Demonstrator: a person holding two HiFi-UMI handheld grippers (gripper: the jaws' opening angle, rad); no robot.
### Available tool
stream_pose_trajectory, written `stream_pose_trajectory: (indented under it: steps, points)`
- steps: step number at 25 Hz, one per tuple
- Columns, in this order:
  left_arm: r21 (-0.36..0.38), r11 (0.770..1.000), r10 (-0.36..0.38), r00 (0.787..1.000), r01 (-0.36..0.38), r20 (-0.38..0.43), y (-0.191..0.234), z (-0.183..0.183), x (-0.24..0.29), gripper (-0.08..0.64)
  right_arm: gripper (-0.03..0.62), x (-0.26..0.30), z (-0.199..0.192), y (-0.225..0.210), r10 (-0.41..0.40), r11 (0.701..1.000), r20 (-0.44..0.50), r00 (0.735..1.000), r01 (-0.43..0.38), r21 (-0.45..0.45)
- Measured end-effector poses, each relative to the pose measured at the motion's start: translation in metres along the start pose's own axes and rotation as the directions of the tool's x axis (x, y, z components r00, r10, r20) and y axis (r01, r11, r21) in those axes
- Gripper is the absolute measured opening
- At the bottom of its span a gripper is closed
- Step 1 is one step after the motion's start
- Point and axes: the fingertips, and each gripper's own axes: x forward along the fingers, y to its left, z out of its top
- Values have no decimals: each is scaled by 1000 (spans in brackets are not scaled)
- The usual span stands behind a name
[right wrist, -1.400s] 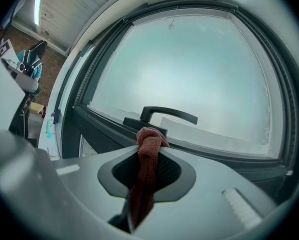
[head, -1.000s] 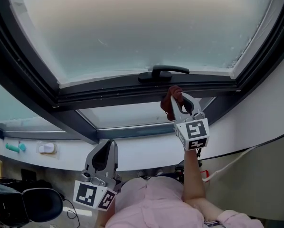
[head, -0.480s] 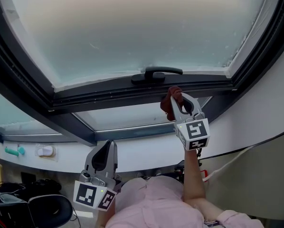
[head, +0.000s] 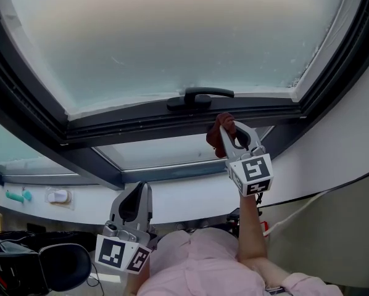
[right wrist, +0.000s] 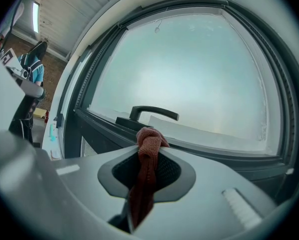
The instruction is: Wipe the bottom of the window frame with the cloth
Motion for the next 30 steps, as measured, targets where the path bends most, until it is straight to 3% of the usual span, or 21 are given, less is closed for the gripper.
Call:
stream_pose_trajectory:
  steps: [14,30]
  points:
    - [5,1000,-19,1000,19,-1,-9,-1,6,0,57,-9,-7,-25,-51,998,10,999,50,47]
    - [-2,1000,-20,1000,20,5,-18,-1,10,0,55,-12,-9,-32,-22,999,5,1000,22,38]
